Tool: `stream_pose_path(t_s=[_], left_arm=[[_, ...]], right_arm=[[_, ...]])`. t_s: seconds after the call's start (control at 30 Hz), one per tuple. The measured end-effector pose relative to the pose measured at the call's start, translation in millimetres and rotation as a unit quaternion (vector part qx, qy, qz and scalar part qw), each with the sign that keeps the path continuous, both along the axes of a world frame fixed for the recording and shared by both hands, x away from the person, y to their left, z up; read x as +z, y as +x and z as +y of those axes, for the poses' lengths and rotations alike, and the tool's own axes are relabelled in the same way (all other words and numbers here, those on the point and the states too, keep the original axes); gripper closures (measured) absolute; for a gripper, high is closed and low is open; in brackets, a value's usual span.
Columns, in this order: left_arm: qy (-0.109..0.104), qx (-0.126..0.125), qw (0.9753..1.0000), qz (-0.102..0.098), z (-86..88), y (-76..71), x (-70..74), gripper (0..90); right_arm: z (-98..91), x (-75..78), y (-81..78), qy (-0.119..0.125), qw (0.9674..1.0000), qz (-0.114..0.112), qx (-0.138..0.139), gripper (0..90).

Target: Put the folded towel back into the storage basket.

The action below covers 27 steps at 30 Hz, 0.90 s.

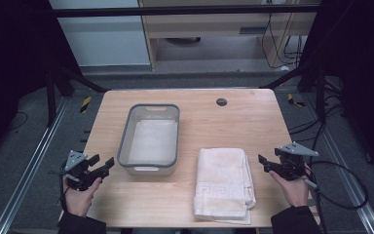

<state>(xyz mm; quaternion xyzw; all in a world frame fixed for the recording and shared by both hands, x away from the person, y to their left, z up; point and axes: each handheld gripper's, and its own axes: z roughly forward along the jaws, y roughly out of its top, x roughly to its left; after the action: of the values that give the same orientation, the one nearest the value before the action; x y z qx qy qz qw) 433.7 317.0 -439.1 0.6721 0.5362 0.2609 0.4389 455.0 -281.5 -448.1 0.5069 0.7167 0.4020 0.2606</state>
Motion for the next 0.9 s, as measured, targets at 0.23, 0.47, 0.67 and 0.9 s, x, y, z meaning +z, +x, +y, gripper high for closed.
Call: stream_pose_path(t_s=[0.23, 0.47, 0.67, 0.9], left_arm=[[-0.002, -0.012, 0.9998, -0.013, -8.1, 1.8, 15.7, 36.8], [0.001, -0.025, 0.9995, -0.021, -19.8, 2.6, 26.2, 36.7], [-0.001, -0.038, 0.9988, -0.031, -33.4, 2.5, 35.5, 35.3], [-0.003, -0.057, 0.9977, -0.037, -49.4, 1.7, 42.3, 35.6]], right_arm=[[3.0, 14.1, 3.8, 0.015, 0.9998, -0.01, 0.009, 28.9], [3.1, 20.6, 4.1, 0.021, 0.9996, -0.018, 0.01, 27.6], [7.6, 24.6, 5.4, 0.024, 0.9994, -0.018, 0.018, 27.2], [9.6, 28.7, 7.1, 0.035, 0.999, -0.019, 0.022, 26.5]])
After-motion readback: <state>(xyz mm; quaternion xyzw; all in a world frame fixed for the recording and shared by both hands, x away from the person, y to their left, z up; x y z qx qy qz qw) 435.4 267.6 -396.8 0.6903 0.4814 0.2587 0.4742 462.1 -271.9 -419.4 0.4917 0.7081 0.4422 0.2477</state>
